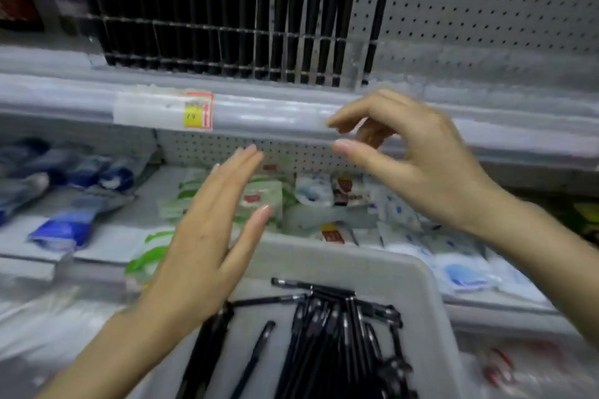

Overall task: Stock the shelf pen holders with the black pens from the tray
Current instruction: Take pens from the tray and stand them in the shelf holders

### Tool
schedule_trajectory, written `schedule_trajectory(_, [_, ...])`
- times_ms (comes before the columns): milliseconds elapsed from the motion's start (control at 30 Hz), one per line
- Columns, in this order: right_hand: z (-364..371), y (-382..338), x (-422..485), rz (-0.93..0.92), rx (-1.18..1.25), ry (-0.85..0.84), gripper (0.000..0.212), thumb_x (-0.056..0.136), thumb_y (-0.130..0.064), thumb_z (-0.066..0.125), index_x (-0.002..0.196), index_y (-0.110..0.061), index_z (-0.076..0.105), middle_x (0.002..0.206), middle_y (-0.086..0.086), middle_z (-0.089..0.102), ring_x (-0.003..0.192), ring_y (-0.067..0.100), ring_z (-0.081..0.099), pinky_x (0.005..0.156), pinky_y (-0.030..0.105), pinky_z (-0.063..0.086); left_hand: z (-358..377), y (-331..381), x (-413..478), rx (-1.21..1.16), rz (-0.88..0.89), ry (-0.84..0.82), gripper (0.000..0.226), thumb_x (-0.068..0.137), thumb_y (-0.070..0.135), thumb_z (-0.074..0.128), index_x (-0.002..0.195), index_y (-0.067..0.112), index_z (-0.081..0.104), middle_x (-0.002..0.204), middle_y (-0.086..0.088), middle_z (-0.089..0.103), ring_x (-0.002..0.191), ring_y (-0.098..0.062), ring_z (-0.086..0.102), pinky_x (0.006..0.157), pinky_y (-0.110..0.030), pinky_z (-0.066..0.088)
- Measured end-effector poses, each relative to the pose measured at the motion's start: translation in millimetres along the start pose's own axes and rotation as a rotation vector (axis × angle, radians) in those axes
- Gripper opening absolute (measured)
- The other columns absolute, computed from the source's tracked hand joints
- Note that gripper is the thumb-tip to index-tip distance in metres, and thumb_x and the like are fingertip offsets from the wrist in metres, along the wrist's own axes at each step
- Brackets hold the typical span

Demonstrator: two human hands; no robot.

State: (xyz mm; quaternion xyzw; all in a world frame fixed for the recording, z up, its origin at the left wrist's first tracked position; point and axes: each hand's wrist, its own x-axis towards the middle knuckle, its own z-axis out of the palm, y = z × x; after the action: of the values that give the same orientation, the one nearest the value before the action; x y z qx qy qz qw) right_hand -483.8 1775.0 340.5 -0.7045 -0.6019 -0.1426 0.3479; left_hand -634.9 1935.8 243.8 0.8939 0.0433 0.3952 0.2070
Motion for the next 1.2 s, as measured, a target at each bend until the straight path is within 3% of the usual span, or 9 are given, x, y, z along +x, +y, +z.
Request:
schedule_trajectory(100, [57.6,-3.7,-28.2,0.084,0.191,-0.048,0.012,0.088,-0.023,0.064,0.095,-0.014,0.068,0.088,-0.006,0.064,0.079,0.007,0.061,0.072,0.02,0.048,-5.7,-23.1,-59.0,0.011,-0.175,-0.116,0.057,0.095,0.046,0.037,0.147,0.022,0.036,0.152,0.01,0.034,0.14,-0.001,0.026,0.112,-0.015,0.018])
schedule_trajectory(200, [113.1,1.6,-56.2,0.179,0.243,-0.226,0.013,0.09,-0.026,0.064,0.096,-0.016,0.069,0.089,-0.007,0.066,0.081,0.005,0.061,0.075,0.028,0.051,-6.1,-40.3,-102.0,0.034,-0.305,-0.209,0.06,0.093,0.055,0.036,0.147,0.028,0.032,0.154,0.015,0.029,0.141,0.004,0.021,0.112,-0.01,0.014])
schedule_trajectory(300, [153.0,6.6,-79.2,0.192,0.171,-0.42,0.019,0.093,-0.035,0.058,0.103,-0.021,0.066,0.097,-0.01,0.062,0.09,0.007,0.059,0.08,0.033,0.049,-1.3,-49.0,-120.4,0.057,-0.37,-0.295,0.068,0.091,0.066,0.029,0.149,0.035,0.017,0.156,0.022,0.012,0.142,0.009,0.008,0.111,-0.007,0.005])
schedule_trajectory(467, [186.8,13.0,-110.1,0.134,-0.068,-0.592,0.032,0.094,-0.042,0.052,0.116,-0.02,0.06,0.115,-0.004,0.059,0.111,0.016,0.052,0.089,0.031,0.043,4.9,-55.6,-125.5,0.108,-0.315,-0.357,0.076,0.09,0.072,0.021,0.15,0.027,0.009,0.156,0.015,0.006,0.143,0.006,-0.001,0.113,-0.011,0.0])
schedule_trajectory(567, [195.3,13.0,-122.0,0.14,-0.106,-0.57,0.035,0.093,-0.042,0.053,0.117,-0.017,0.059,0.113,-0.001,0.06,0.111,0.019,0.052,0.094,0.032,0.043,6.6,-54.4,-129.3,0.112,-0.318,-0.362,0.076,0.091,0.068,0.025,0.151,0.025,0.01,0.158,0.009,0.007,0.144,0.004,-0.002,0.114,-0.012,-0.001])
schedule_trajectory(800, [199.7,6.0,-137.2,0.154,-0.151,-0.549,0.031,0.097,-0.04,0.048,0.115,-0.017,0.057,0.11,-0.001,0.06,0.107,0.018,0.052,0.088,0.027,0.039,11.1,-49.8,-130.0,0.159,-0.318,-0.383,0.077,0.091,0.062,0.026,0.153,0.019,0.01,0.161,0.005,0.003,0.145,0.0,-0.005,0.116,-0.026,0.003])
schedule_trajectory(1000, [206.4,-12.6,-146.8,0.261,0.027,-0.526,0.032,0.094,-0.039,0.054,0.121,-0.022,0.056,0.115,-0.008,0.057,0.11,0.01,0.048,0.089,0.019,0.035,10.7,-47.8,-132.3,0.185,-0.305,-0.373,0.077,0.094,0.062,0.024,0.153,0.014,0.013,0.161,0.0,0.007,0.146,-0.003,-0.002,0.117,-0.024,0.004])
schedule_trajectory(1100, [213.2,-13.2,-148.2,0.457,0.21,-0.449,0.031,0.087,-0.03,0.066,0.116,-0.021,0.061,0.108,-0.011,0.053,0.102,0.004,0.051,0.09,0.016,0.042,11.2,-48.1,-132.1,0.196,-0.297,-0.367,0.076,0.095,0.06,0.025,0.153,0.011,0.017,0.161,-0.002,0.011,0.147,-0.005,0.0,0.117,-0.026,0.006])
schedule_trajectory(1200, [214.8,-9.9,-144.4,0.747,0.465,-0.31,0.031,0.075,-0.019,0.079,0.105,-0.019,0.069,0.101,-0.013,0.06,0.089,-0.001,0.06,0.08,0.011,0.048,11.5,-48.0,-131.7,0.199,-0.293,-0.365,0.075,0.095,0.058,0.025,0.153,0.011,0.017,0.161,-0.002,0.011,0.147,-0.006,0.002,0.117,-0.027,0.006])
